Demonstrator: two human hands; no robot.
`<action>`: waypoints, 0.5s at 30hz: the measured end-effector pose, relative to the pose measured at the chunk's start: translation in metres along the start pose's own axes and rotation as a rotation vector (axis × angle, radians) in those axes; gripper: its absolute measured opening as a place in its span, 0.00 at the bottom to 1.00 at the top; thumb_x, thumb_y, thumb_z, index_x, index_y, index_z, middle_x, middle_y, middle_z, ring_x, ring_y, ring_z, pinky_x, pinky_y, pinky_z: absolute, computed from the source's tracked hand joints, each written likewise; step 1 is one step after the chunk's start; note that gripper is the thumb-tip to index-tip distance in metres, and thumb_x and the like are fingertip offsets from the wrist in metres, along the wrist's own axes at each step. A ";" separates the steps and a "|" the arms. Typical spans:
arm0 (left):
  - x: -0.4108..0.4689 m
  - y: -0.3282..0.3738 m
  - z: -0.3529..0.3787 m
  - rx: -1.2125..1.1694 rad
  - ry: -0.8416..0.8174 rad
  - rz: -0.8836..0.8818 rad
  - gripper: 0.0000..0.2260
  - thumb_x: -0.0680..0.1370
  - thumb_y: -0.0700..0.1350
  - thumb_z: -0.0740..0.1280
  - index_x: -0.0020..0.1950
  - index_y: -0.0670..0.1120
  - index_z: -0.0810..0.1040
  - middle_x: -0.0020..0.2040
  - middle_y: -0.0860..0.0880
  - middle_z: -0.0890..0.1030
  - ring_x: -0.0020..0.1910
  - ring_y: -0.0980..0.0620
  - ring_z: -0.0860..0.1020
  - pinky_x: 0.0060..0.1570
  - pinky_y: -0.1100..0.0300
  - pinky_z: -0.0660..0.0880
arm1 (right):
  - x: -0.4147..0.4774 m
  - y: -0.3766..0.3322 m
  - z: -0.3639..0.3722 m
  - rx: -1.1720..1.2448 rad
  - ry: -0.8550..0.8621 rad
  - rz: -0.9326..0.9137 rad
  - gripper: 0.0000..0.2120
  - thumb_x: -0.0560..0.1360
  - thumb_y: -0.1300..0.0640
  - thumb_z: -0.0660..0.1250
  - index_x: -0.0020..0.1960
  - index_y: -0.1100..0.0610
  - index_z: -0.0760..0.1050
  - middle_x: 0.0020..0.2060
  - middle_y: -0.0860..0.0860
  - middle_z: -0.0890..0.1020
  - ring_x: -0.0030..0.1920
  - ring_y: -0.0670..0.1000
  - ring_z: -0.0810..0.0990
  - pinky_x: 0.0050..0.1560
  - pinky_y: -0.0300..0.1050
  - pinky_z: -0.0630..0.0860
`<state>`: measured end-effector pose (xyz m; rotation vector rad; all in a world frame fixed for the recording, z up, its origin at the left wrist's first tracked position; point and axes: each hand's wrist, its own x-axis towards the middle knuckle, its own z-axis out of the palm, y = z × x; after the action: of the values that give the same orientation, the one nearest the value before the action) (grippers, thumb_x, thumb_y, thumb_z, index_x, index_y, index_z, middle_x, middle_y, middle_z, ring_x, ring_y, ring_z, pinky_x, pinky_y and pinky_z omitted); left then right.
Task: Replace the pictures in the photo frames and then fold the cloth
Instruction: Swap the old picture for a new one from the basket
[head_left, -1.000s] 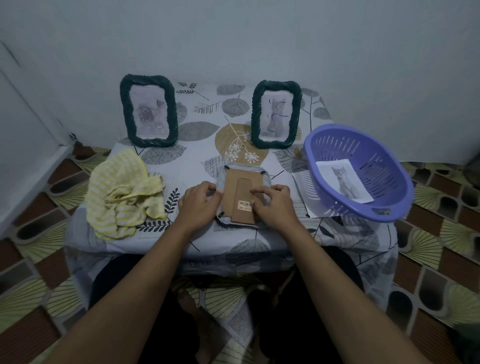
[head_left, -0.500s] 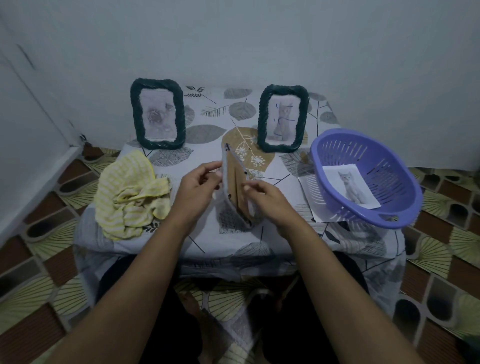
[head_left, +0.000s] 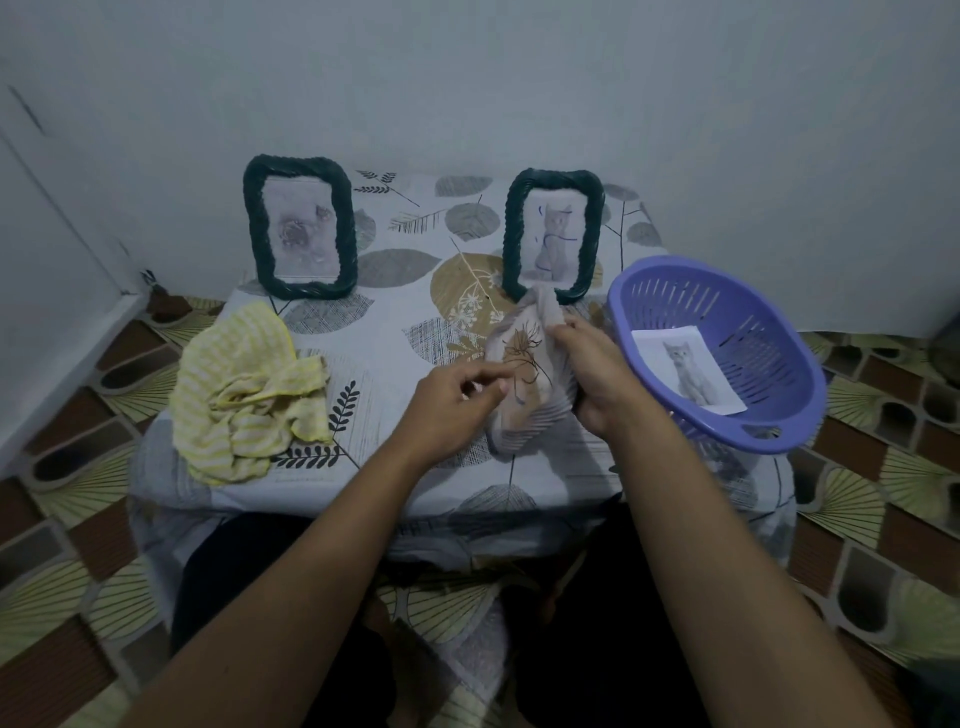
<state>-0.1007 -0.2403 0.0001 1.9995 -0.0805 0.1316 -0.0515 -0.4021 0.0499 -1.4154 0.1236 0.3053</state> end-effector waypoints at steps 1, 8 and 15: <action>-0.001 -0.007 -0.002 0.041 0.016 -0.036 0.09 0.79 0.48 0.69 0.59 0.53 0.84 0.51 0.55 0.84 0.44 0.56 0.78 0.44 0.66 0.73 | 0.000 0.003 -0.001 -0.002 0.012 -0.014 0.10 0.82 0.64 0.58 0.60 0.60 0.75 0.50 0.61 0.84 0.48 0.58 0.85 0.49 0.54 0.83; -0.018 -0.045 -0.032 0.378 0.109 -0.059 0.09 0.79 0.49 0.67 0.56 0.50 0.84 0.46 0.54 0.79 0.45 0.57 0.76 0.46 0.63 0.72 | 0.002 0.021 0.004 0.072 0.054 -0.028 0.10 0.82 0.66 0.58 0.56 0.56 0.75 0.43 0.56 0.86 0.40 0.53 0.85 0.37 0.48 0.83; -0.032 -0.063 -0.075 0.854 0.535 -0.073 0.08 0.69 0.47 0.67 0.46 0.49 0.81 0.52 0.45 0.78 0.54 0.39 0.72 0.50 0.46 0.67 | 0.003 0.035 0.025 0.119 0.101 0.022 0.08 0.80 0.65 0.56 0.53 0.56 0.71 0.50 0.61 0.83 0.50 0.62 0.83 0.52 0.66 0.80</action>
<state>-0.1290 -0.1456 -0.0298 2.7269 0.4640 0.7492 -0.0610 -0.3727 0.0198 -1.3126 0.2366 0.2412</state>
